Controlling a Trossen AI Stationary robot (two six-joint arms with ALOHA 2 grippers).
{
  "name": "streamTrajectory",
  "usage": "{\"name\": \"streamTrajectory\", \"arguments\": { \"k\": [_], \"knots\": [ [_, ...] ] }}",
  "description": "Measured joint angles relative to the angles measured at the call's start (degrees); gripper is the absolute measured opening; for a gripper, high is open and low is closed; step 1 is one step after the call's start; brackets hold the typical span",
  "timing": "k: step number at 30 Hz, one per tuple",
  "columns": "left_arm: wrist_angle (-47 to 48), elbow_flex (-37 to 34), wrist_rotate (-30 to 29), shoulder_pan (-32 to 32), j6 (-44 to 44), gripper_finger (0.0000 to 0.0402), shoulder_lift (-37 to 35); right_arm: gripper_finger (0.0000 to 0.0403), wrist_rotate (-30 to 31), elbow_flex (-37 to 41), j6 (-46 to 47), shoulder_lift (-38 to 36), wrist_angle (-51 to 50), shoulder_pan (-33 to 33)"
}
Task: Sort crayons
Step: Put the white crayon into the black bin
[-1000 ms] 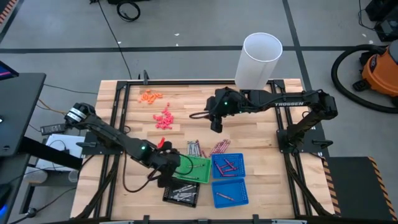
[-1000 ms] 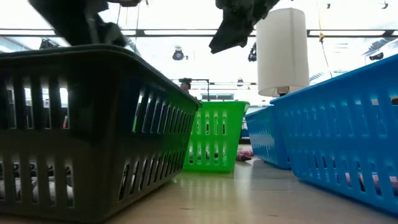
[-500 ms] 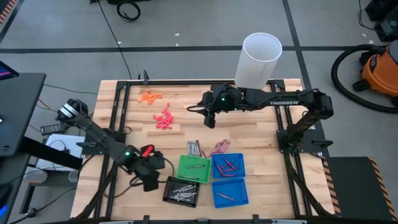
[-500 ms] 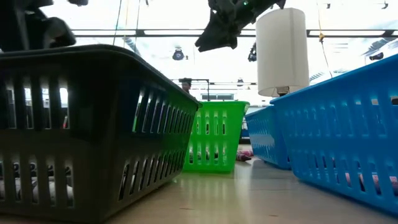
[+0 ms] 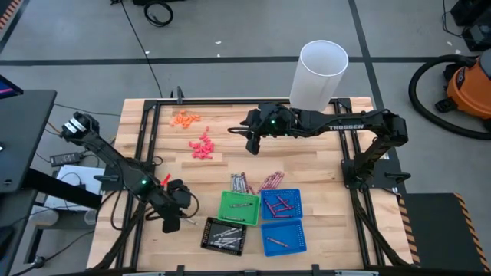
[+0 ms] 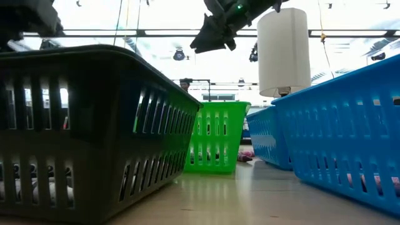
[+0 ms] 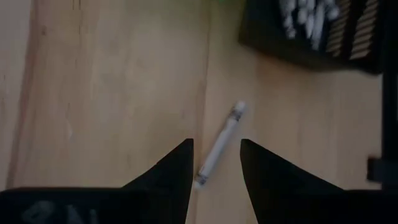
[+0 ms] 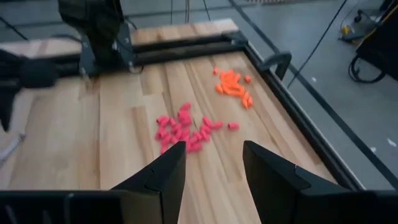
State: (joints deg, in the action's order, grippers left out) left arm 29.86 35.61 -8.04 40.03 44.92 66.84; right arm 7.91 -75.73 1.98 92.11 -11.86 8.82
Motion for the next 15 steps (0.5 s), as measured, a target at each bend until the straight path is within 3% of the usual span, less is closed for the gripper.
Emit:
{"name": "streamTrajectory", "arguments": {
  "k": [9,15],
  "knots": [
    [-4.03,-4.73,0.34,1.06,-11.88,0.0141,-0.08,0.0168,-0.14,-0.02,0.02,0.64,2.76,-0.17],
    [-10.49,-9.41,0.64,1.36,-14.31,0.0141,-0.08,0.0168,-0.57,-0.02,0.64,0.64,2.88,-0.15]
  ]
}}
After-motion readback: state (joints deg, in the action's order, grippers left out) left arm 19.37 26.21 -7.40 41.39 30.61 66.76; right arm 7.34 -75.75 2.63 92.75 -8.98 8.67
